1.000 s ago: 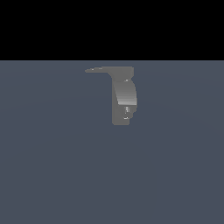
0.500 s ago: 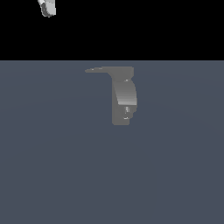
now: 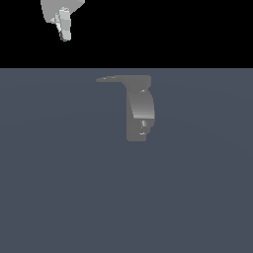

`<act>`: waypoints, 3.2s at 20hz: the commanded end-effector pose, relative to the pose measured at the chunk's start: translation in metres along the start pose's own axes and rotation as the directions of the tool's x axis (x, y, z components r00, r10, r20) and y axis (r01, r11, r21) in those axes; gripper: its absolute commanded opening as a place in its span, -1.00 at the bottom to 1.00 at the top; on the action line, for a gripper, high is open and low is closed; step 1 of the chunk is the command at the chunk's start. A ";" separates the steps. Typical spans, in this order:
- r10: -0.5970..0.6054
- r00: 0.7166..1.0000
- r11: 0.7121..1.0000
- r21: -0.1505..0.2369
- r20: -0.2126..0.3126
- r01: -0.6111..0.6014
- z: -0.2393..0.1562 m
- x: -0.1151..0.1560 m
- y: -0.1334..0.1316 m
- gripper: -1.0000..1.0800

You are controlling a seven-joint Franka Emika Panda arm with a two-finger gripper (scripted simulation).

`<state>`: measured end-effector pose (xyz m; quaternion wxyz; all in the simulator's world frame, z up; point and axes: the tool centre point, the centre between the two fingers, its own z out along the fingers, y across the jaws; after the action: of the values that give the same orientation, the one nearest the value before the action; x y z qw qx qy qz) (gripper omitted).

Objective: Turn on the faucet by rotating a designated handle.

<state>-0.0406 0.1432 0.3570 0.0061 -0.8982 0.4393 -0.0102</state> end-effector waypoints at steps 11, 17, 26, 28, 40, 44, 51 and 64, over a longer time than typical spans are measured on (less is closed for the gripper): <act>0.267 0.964 0.964 -0.008 0.000 -0.267 0.041 0.049 -0.056 -1.00; 0.413 0.911 0.911 -0.014 -0.003 -0.413 0.065 0.084 -0.081 -1.00; 0.591 0.807 0.806 -0.020 -0.006 -0.591 0.096 0.137 -0.105 -1.00; 0.617 0.787 0.787 -0.021 -0.006 -0.617 0.100 0.145 -0.107 -1.00; 0.689 0.725 0.724 -0.023 -0.005 -0.689 0.113 0.172 -0.114 -1.00; 0.689 0.724 0.724 -0.023 -0.005 -0.689 0.113 0.172 -0.114 -1.00; 0.689 0.725 0.724 -0.023 -0.005 -0.689 0.113 0.163 -0.105 -1.00; 0.689 0.725 0.724 -0.023 -0.005 -0.689 0.112 0.141 -0.084 -1.00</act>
<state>0.1205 0.0838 0.2483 0.0015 -0.6714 0.7411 -0.0010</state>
